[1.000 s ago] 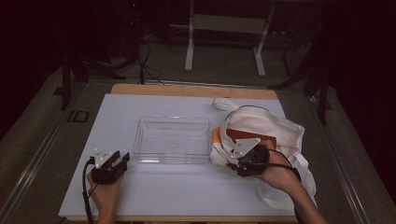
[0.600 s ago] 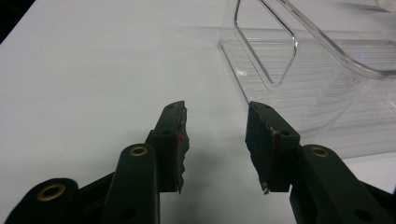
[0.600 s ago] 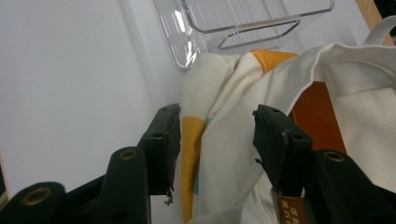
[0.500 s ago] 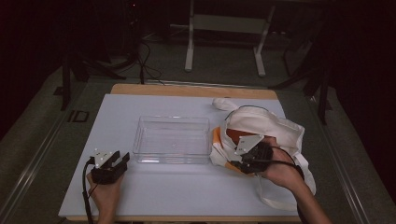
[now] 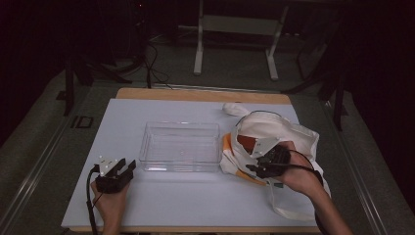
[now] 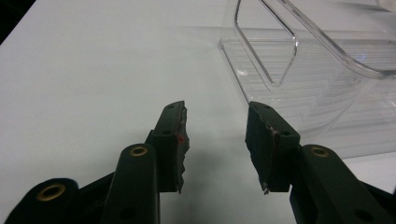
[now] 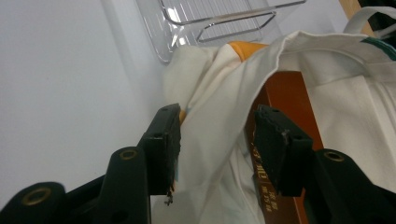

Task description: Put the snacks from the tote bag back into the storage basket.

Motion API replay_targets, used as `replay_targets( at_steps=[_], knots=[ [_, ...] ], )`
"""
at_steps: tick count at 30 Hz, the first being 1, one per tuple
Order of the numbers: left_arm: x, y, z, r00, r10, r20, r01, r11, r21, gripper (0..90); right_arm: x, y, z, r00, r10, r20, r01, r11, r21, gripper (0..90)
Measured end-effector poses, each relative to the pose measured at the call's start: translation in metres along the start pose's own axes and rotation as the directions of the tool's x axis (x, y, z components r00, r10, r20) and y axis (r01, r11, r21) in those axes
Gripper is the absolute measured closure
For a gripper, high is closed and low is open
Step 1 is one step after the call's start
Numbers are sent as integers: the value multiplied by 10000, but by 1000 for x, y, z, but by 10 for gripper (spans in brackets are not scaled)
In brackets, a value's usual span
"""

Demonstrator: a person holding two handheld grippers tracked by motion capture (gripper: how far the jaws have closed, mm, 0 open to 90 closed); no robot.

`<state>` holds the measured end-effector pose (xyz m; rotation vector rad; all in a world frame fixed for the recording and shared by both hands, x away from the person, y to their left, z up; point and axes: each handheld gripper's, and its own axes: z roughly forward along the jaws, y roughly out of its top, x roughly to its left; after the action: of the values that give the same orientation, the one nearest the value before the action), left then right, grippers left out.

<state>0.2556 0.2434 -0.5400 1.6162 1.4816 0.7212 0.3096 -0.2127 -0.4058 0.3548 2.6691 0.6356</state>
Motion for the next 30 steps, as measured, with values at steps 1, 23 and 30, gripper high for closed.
replay_targets(
  at_steps=[1, 23, 30],
  knots=[
    [0, 0, 0, 10000, 1, -2, -1, 10000, 0, 586, 0, 0, 0, 10000, 23, 4, -23, 10000, 19, 507],
    [0, 0, 0, 10000, 14, -1, -14, 10000, -3, 586, -11, -9, -1, 9997, 166, 177, -174, 9989, 440, 502],
    [0, 0, 0, 10000, -7, -2, 7, 10000, -7, 585, -16, -10, -4, 9992, 272, 291, -285, 9985, 467, 502]
  ],
)
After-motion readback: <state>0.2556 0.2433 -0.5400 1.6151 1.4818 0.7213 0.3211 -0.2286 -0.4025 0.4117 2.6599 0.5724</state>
